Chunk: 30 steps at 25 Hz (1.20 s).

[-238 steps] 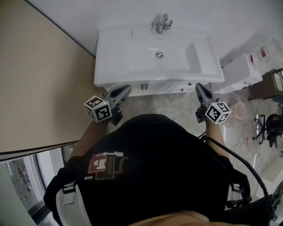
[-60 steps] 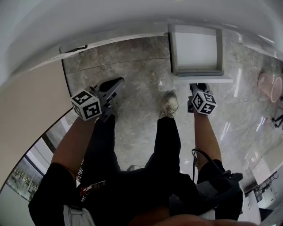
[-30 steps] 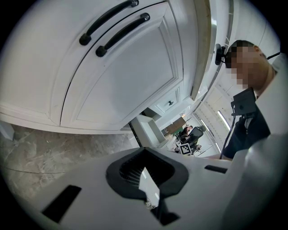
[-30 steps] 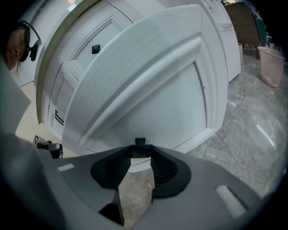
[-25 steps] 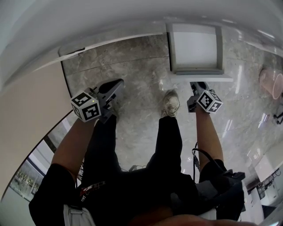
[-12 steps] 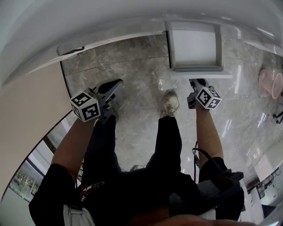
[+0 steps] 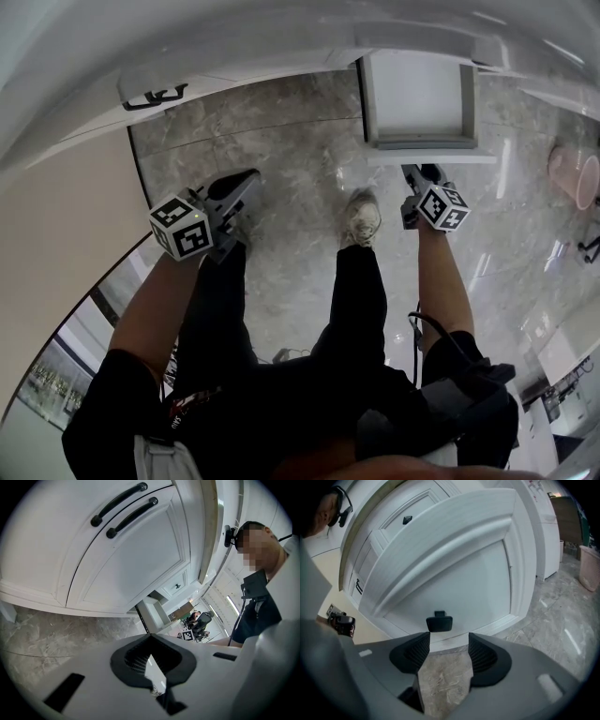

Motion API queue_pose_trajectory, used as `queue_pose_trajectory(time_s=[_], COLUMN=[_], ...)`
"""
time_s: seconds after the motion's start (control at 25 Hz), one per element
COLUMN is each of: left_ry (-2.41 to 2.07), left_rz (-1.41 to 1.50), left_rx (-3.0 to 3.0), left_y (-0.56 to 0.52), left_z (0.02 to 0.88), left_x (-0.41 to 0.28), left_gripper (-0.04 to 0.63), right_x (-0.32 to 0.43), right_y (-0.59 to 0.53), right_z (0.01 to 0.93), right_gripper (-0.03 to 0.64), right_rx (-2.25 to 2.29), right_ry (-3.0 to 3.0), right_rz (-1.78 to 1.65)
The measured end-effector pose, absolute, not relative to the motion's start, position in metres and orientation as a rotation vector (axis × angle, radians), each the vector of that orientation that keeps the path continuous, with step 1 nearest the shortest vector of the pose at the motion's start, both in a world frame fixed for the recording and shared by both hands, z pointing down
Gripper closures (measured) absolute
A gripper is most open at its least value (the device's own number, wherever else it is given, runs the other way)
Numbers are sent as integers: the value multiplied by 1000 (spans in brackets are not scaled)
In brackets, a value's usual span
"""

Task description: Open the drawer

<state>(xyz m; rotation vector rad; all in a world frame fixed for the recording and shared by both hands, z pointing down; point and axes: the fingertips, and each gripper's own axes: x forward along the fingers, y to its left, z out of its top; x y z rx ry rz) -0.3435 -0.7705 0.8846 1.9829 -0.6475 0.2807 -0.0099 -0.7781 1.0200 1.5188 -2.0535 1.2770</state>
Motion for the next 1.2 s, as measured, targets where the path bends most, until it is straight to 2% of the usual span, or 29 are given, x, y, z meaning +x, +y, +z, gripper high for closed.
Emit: queue_pose_trajectory(time_s=[0.24, 0.44, 0.56, 0.88, 1.2], left_ry=[-647, -639, -632, -615, -708], left_rz=[276, 278, 270, 206, 61], left_rx=[1993, 2041, 2099, 2218, 2343], left_y=[-764, -756, -752, -751, -760], left_z=[877, 824, 770, 592, 399], left_x=[-347, -341, -331, -312, -327], left_gripper=[597, 597, 597, 597, 597], right_x=[-7, -24, -38, -59, -82], right_y=[-738, -706, -705, -752, -804], right_z=[1022, 969, 910, 713, 494], right_gripper=[388, 393, 434, 615, 615], right_rx=[1491, 1487, 1480, 1452, 1346], right_ry=[-1984, -2005, -2091, -2369, -2612], right_rz=[1247, 1314, 1321, 1198, 933])
